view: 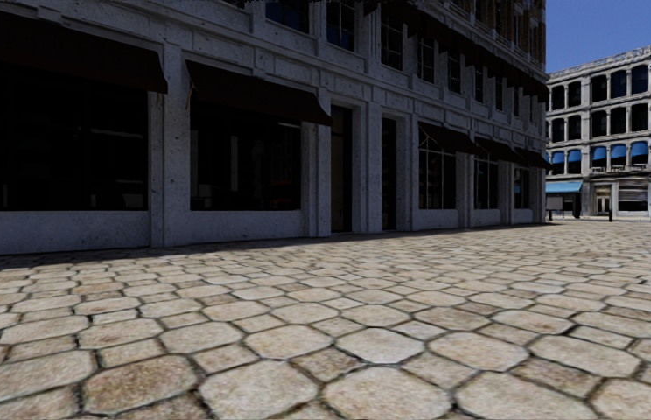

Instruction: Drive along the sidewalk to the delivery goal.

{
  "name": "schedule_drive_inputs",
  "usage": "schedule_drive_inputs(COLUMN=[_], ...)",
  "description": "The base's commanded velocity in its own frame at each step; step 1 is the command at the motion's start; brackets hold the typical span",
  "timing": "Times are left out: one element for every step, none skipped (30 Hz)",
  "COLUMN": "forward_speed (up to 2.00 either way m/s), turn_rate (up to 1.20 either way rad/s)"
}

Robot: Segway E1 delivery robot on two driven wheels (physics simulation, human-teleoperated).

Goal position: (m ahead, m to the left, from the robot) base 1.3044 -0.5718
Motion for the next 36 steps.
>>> schedule_drive_inputs(forward_speed=[1.68,1.68,1.68,1.68,1.68,1.68,1.68,1.68,1.68,1.68,1.68,1.68,1.68,1.68,1.68,1.66,1.64,1.62,1.60,1.60,1.57,1.55,1.52,1.49,1.49,1.43,0.00,0.00,0.00,0.00,0.00,0.00,0.00,0.00,0.00,0.00], turn_rate=[-0.59,-0.58,-0.58,-0.58,-0.58,-0.57,-0.57,-0.56,-0.55,-0.54,-0.54,-0.54,-0.54,-0.54,-0.54,-0.54,-0.54,-0.53,-0.53,-0.53,-0.37,-0.26,-0.22,-0.17,-0.17,-0.13,0.00,0.00,0.00,0.00,0.00,0.00,0.00,0.00,0.00,0.00])
